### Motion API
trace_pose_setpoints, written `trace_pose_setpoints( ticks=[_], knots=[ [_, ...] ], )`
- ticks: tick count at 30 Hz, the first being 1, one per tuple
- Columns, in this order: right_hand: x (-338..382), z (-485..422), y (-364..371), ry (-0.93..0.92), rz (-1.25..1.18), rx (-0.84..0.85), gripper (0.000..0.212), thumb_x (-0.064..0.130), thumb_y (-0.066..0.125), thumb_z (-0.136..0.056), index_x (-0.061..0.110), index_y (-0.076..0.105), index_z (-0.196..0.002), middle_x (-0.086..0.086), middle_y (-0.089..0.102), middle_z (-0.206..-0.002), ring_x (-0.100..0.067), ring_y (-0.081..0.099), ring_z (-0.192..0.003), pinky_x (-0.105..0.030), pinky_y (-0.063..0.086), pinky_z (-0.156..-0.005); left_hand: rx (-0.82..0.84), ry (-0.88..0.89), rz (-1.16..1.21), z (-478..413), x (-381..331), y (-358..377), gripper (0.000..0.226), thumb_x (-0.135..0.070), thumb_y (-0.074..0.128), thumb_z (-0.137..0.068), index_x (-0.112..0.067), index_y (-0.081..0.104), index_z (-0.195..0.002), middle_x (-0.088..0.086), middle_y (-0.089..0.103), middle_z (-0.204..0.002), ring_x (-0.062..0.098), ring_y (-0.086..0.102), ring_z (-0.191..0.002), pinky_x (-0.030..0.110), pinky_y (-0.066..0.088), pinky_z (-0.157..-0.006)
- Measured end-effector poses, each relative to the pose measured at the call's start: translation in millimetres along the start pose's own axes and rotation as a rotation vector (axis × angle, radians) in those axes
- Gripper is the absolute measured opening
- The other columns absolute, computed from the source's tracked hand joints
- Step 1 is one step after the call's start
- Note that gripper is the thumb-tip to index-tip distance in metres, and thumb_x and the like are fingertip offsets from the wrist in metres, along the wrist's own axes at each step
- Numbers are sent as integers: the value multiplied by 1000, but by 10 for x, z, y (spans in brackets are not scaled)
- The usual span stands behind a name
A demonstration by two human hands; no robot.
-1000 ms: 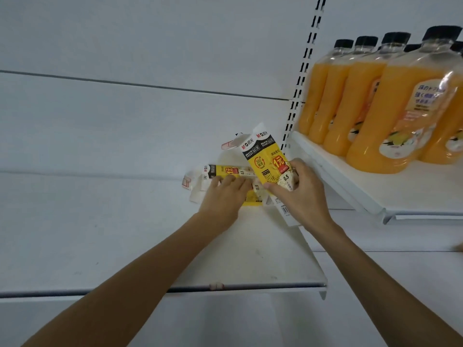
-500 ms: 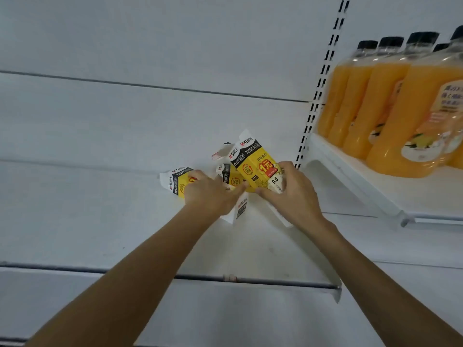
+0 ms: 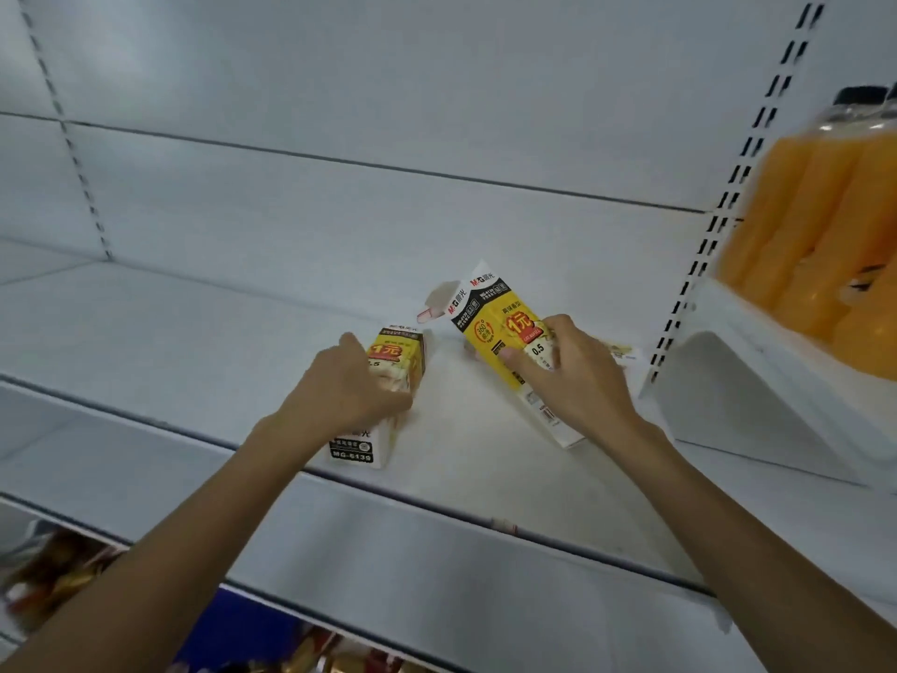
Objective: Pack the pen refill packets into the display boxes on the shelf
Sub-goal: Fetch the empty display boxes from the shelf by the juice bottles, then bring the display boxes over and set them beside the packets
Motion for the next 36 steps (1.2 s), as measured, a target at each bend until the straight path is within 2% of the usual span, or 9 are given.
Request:
trace_pose_setpoints(
  ticks=[2, 4, 8, 13, 19, 22, 25, 31, 36],
  knots=[
    [310, -64, 154, -85, -19, 28, 48, 56, 56, -83, 19, 49, -112, 11, 50, -75, -14, 51, -76, -30, 33, -59, -84, 10, -5, 117, 285, -260, 52, -35, 72, -69, -10, 53, -111, 4, 55, -96, 16, 51, -81, 28, 42, -66],
    [664, -128, 357, -169, -39, 68, 48, 54, 58, -82, 18, 49, -113, 14, 43, -69, -13, 48, -74, -30, 32, -59, -208, 31, -4, 269, 570, -558, 54, -33, 72, -70, -15, 55, -118, 2, 50, -94, 16, 47, -83, 27, 37, -70],
    [1505, -237, 836, -327, -117, 122, 48, 53, 61, -80, 19, 51, -113, 9, 48, -86, -13, 47, -82, -30, 35, -68, -442, -33, -53, 584, 1282, -1137, 65, -38, 70, -72, -21, 46, -130, 4, 47, -100, 14, 42, -83, 27, 32, -69],
    [2603, -320, 1520, -470, -210, 185, 50, 51, 62, -80, 18, 51, -115, 8, 49, -96, -11, 47, -85, -29, 36, -71, -611, -152, -73, 911, 2223, -1689, 66, -36, 70, -74, -12, 45, -130, 10, 50, -114, 15, 43, -93, 26, 31, -74],
    [3824, -386, 2393, -560, -289, 262, 47, 46, 65, -78, 17, 52, -112, 4, 55, -99, -14, 50, -90, -29, 37, -71, -713, -297, -105, 1088, 3408, -2385, 64, -42, 69, -74, -11, 46, -125, 4, 46, -110, 9, 37, -92, 26, 30, -74],
    [4367, -440, 2725, -585, -324, 284, 46, 45, 66, -77, 17, 52, -112, 3, 54, -100, -14, 50, -90, -30, 40, -73, -756, -350, -119, 1113, 3894, -2731, 62, -39, 71, -73, -11, 47, -122, 0, 42, -103, 16, 44, -96, 29, 33, -76],
    [4853, -550, 3033, -599, -353, 302, 48, 46, 66, -77, 18, 51, -114, 3, 55, -102, -15, 51, -92, -34, 44, -76, -798, -411, -123, 1090, 4341, -3029, 63, -41, 70, -72, -10, 46, -122, 6, 47, -111, 24, 47, -106, 35, 37, -82],
    [5836, -798, 3761, -653, -415, 330, 52, 46, 67, -77, 16, 52, -116, 0, 58, -105, -17, 54, -94, -40, 48, -81, -897, -486, -121, 965, 5125, -3528, 62, -43, 68, -74, -13, 45, -123, 7, 48, -113, 26, 46, -107, 35, 37, -82],
    [6613, -1093, 4449, -707, -446, 356, 51, 46, 66, -79, 19, 50, -119, 2, 57, -105, -15, 54, -93, -36, 47, -78, -921, -504, -147, 550, 5839, -3965, 59, -47, 65, -74, -15, 45, -120, 6, 49, -113, 25, 46, -105, 35, 37, -79]
  ],
)
Point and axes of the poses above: each hand's wrist, its own z-axis away from the middle knuckle, its own y-axis out of the palm, x = y × z, the point moved 9 cm from there along -z, towards the middle knuckle
